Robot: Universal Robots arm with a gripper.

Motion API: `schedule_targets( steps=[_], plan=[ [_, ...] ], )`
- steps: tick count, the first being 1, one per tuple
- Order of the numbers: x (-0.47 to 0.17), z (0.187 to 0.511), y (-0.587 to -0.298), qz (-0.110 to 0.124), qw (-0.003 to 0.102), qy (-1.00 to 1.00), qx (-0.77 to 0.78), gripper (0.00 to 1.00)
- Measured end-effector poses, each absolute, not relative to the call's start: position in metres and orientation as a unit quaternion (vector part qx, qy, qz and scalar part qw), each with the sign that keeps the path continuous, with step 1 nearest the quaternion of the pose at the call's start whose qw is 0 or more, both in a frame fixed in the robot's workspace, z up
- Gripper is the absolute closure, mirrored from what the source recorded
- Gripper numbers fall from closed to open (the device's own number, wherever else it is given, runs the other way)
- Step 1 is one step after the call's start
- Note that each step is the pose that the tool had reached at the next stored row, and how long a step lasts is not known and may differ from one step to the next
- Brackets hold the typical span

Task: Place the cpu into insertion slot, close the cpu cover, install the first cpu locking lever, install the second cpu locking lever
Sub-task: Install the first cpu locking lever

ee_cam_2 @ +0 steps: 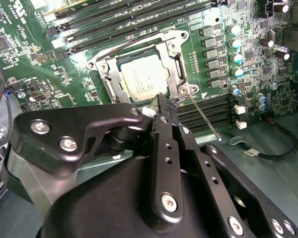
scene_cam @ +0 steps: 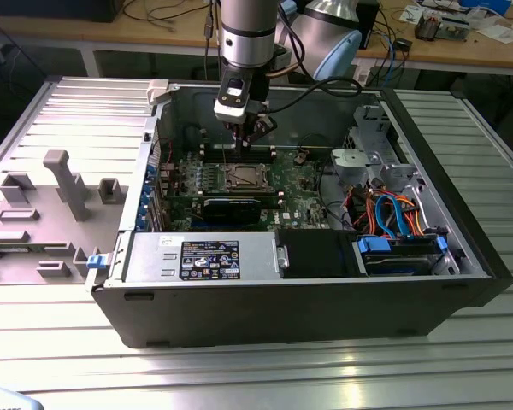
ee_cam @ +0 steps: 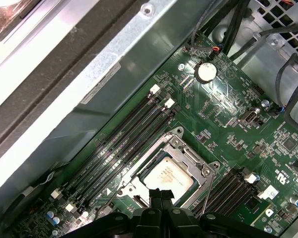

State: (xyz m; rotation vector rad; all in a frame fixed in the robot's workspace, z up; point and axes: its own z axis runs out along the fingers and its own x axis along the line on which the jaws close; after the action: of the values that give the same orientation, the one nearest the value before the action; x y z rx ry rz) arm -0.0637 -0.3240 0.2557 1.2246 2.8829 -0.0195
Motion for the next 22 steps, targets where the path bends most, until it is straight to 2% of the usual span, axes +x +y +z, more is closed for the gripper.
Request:
schedule_targets(
  steps=[22],
  plan=[
    [-0.0637, 0.2557, -0.3240, -0.006, 0.005, 0.923, 0.385, 0.89]
  ],
)
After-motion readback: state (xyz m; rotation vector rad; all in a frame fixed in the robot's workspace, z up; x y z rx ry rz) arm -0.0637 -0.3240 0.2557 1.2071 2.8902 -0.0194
